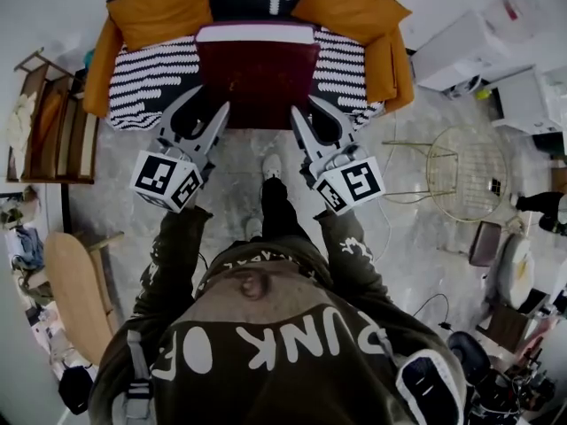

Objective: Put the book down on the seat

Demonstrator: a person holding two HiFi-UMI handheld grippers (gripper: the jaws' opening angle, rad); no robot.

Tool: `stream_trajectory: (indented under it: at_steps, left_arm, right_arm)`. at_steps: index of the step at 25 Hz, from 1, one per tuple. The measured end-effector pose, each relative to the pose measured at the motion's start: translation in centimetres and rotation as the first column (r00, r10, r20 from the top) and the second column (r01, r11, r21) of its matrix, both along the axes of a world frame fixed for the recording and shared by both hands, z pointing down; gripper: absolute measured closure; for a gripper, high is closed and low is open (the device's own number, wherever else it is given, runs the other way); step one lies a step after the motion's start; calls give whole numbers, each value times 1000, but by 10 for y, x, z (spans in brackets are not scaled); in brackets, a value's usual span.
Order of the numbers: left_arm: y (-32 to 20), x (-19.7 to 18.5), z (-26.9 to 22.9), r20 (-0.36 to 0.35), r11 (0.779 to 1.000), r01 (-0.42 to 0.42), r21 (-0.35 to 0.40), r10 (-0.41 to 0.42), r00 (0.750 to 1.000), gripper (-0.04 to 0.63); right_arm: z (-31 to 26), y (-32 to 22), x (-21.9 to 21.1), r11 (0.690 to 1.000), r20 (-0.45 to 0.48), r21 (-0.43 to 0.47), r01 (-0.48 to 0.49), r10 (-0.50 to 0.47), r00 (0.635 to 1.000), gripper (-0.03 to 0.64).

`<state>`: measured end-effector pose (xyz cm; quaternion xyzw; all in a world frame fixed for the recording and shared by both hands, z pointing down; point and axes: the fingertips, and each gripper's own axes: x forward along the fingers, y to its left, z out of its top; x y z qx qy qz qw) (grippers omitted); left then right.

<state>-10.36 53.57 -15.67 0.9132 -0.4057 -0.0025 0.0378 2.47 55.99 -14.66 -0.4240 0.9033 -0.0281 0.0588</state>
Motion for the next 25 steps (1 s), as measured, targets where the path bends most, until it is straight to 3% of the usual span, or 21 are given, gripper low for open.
stream_trajectory:
  at_steps: [15,25]
  left_arm:
    - [-186,25,44,30,995,53,-80,-51,998,423]
    - [-263,43,86,66,988,58,-144,-49,997,423]
  right_arm:
    - [43,-192,25,995,33,-86,47,-44,998,531]
    - [86,-270,43,986,33,-157,56,-52,998,531]
